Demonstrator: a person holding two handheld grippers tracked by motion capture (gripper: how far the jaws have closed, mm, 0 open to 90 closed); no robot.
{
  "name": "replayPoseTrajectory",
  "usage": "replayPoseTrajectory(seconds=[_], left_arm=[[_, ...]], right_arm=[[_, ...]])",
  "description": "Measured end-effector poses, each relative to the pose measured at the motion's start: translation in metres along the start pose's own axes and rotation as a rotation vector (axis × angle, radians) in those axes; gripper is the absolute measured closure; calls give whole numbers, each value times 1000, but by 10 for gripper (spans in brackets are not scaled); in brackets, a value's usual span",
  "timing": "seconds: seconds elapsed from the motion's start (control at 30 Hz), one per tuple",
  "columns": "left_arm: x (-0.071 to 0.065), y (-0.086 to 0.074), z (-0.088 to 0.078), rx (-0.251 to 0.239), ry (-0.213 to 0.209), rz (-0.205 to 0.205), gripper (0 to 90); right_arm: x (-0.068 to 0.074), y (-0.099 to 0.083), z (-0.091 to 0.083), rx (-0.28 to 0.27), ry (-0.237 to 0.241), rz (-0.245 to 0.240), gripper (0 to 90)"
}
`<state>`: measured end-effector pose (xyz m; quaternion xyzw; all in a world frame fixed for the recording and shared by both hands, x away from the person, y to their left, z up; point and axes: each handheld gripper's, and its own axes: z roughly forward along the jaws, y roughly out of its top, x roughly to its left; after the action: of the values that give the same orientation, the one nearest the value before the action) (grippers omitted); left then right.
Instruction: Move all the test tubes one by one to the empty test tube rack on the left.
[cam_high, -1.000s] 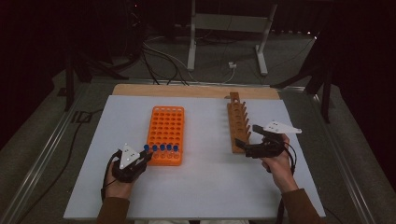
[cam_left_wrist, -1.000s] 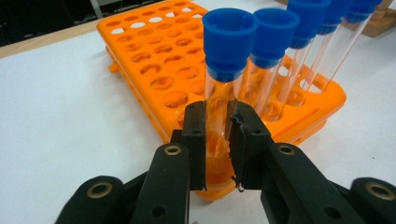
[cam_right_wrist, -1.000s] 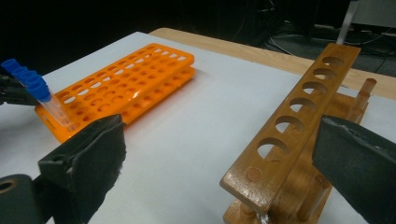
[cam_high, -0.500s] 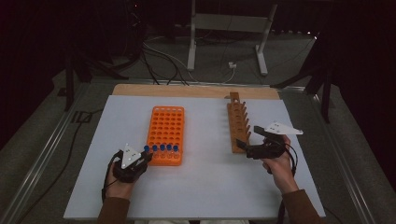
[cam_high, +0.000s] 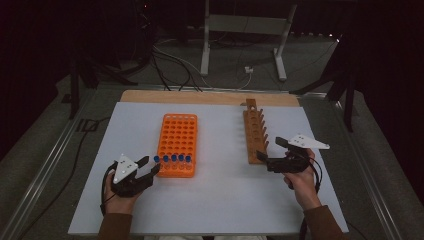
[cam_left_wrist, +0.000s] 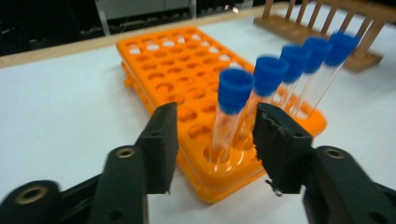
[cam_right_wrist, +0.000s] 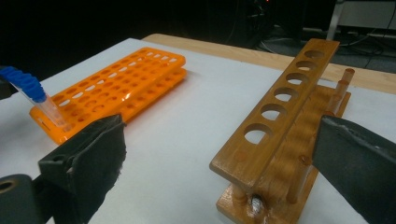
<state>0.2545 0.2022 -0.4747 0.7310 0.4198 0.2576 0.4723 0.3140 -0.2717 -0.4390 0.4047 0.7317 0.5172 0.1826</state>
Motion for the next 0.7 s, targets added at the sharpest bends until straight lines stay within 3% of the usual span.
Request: replayPoseTrajectory(seconds=[0.33,0.47,0.7], left_arm=[[7,7,-25,-129,24,-41,280],[10,9,-32,-154,46,-57,188],[13,8,-37,-177,55,-86,111]], right_arm=[[4,-14,-13,-70,-31,-4,29],[4,-20,-19,-94,-47,-11,28],[7,-27,-27,-115,-72,-35,20]])
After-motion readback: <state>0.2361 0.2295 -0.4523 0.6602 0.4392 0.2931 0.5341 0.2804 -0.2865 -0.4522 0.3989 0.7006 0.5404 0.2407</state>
